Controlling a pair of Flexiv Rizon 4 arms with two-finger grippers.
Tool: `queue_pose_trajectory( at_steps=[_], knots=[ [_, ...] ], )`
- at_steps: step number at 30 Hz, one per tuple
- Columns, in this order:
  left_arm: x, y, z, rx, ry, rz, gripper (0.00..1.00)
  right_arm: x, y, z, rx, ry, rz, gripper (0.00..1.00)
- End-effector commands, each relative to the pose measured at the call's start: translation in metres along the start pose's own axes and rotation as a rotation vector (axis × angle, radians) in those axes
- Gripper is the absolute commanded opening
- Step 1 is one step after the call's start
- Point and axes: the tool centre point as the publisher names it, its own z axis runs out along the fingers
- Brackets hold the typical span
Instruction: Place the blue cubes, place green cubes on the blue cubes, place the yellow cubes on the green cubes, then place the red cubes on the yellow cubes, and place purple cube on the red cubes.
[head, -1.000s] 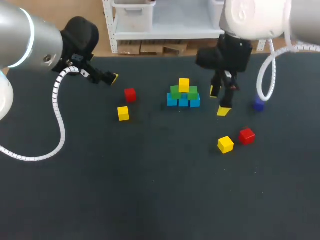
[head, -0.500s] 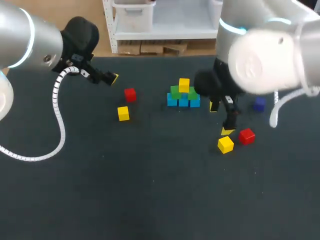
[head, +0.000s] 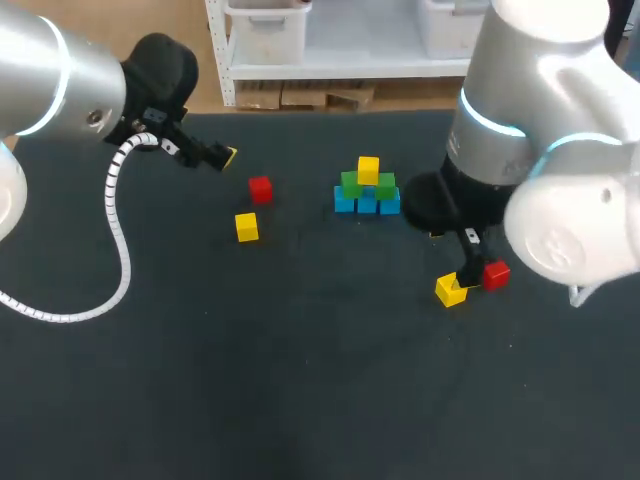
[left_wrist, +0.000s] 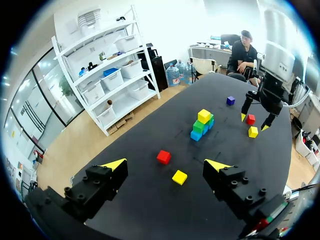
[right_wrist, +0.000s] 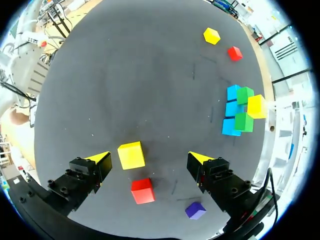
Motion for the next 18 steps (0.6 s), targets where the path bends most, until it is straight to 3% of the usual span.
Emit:
queue_pose_trajectory(
  at_steps=[1,5,11,18],
  knots=[
    [0.0,0.001,0.001,0.002,-0.001,0.001,1.0,0.005,0.002,0.003,0.136,-0.006,0.003,1.0],
    [0.0,0.001,0.001,0.002,-0.001,0.001,1.0,0.005,0.0,0.011,0.11,-0.004,-0.004,1.0],
    [0.0,0.001,0.001,0.002,-0.001,0.001,1.0,0.005,-0.002,0.02,0.074,-0.018,-0.003,0.86],
    [0.0,0.001,0.001,0.002,-0.001,0.001,1.0,0.0,0.005,0.023,0.045,-0.019,-0.027,0.88]
  ],
)
